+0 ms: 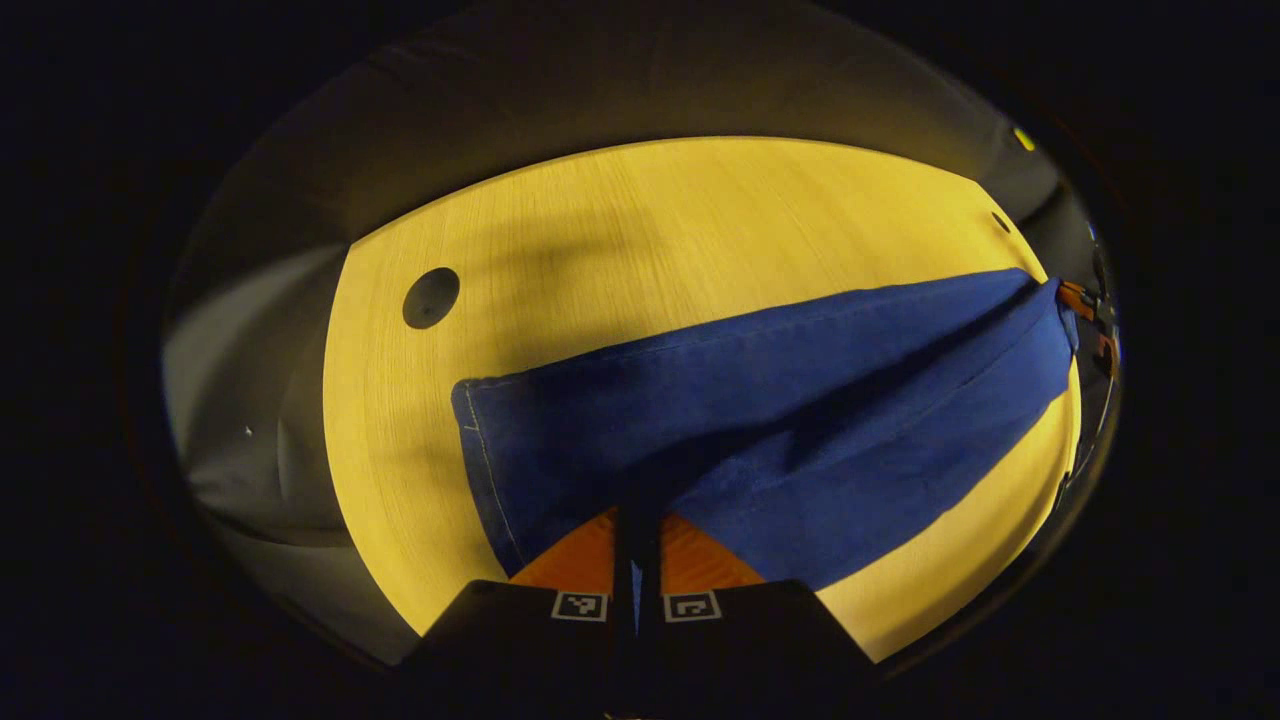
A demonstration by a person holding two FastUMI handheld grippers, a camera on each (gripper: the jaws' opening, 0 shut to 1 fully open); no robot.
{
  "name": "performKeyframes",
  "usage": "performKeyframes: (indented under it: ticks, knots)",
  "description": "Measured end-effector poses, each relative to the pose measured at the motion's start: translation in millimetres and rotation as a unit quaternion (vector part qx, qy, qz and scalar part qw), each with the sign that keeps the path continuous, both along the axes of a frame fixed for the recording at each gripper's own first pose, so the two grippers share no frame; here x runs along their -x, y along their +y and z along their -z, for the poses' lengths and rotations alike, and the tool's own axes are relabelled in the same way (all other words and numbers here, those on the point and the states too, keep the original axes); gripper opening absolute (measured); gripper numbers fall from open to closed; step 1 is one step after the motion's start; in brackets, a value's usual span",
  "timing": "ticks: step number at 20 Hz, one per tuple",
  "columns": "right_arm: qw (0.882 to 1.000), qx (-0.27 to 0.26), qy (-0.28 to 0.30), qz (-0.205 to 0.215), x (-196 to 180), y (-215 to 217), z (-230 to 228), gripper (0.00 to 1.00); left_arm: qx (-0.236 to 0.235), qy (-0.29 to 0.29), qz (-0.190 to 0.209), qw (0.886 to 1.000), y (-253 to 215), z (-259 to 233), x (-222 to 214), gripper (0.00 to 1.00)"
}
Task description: Grasp the waist and the cuffs of the jeans and fold them to make the two legs overlap; first hold the waist and fold one-third of the jeans toward the cuffs, then hold the cuffs and fold the remaining one-third in the same direction to finish folding.
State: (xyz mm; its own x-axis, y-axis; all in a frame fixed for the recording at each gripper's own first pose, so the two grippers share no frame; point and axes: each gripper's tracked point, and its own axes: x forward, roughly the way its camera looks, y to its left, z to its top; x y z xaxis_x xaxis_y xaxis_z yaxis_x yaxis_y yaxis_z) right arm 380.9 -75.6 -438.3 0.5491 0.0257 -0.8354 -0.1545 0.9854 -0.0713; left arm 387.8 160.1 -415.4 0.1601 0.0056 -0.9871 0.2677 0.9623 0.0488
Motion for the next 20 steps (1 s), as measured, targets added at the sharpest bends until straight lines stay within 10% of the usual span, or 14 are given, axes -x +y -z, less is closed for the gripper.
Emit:
performKeyframes:
  ticks: [13, 19, 20]
  knots:
    - [0.999, 0.024, 0.026, -0.008, -5.1, 4.4, 15.7, 0.05, -0.015, -0.106, -0.068, 0.992, 35.6, -42.3, -45.1, 0.11]
    - [1.0, 0.021, 0.011, -0.006, -7.5, 7.2, 6.2, 0.1, -0.093, -0.202, -0.082, 0.971, 79.3, -91.2, -64.7, 0.79]
    - [1.0, -0.007, 0.004, -0.005, -10.8, 18.9, -1.2, 0.32, -0.084, -0.226, -0.078, 0.967, 72.6, -105.5, -67.1, 0.88]
